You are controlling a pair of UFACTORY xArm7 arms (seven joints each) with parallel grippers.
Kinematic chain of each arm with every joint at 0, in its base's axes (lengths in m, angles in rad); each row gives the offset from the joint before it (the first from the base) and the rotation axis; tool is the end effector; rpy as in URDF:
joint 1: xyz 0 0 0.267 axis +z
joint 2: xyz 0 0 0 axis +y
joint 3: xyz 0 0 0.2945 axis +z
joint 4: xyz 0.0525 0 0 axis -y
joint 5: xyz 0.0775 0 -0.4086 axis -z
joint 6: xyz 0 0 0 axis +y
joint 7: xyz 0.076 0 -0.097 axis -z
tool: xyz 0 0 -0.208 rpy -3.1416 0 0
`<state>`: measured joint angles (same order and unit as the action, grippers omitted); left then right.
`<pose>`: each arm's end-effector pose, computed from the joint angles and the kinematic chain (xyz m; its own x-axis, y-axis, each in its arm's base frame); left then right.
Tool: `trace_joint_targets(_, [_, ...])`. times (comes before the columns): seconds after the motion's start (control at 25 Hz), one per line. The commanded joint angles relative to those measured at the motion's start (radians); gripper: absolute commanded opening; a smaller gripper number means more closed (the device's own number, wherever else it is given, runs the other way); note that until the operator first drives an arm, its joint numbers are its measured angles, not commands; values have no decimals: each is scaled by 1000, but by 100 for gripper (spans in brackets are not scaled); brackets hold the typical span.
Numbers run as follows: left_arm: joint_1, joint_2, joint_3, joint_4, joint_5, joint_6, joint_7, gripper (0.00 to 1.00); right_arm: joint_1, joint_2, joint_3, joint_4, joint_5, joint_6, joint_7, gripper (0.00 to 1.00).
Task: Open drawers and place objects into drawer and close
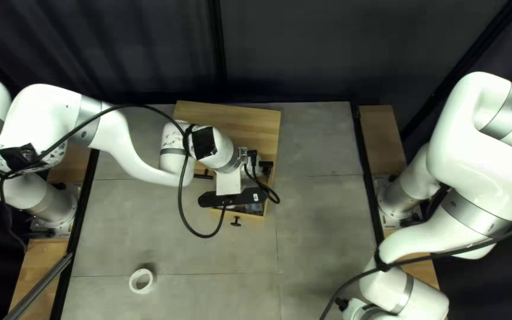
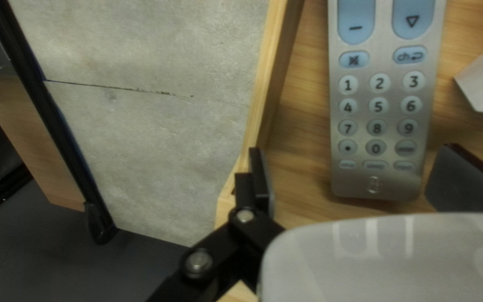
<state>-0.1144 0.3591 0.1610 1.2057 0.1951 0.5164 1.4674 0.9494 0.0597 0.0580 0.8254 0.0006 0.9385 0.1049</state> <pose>0.6813 0.0534 0.0531 0.0052 -0.9857 -0.1682 -0.9444 0.0505 -0.3249 0.2296 0.3653 0.0035 0.6116 0.7724 -0.1713 0.7854 -0.6188 0.0141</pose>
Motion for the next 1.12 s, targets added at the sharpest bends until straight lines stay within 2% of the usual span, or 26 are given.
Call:
trace_joint_targets(0.04, [-1, -3, 3, 5, 3, 14, -2, 100, 0, 0, 0, 0, 0, 0, 0, 100])
trace_joint_targets(0.6, [-23, -57, 1, -3, 17, 60, -21, 100, 0, 0, 0, 0, 0, 0, 0, 100])
trace_joint_targets(0.88, [-44, -28, -10, 15, 13, 68, -50, 100, 0, 0, 0, 0, 0, 0, 0, 100])
trace_joint_targets(1.12, [-34, -37, -3, 7, 13, 74, -42, 100, 0, 0, 0, 0, 0, 0, 0, 100])
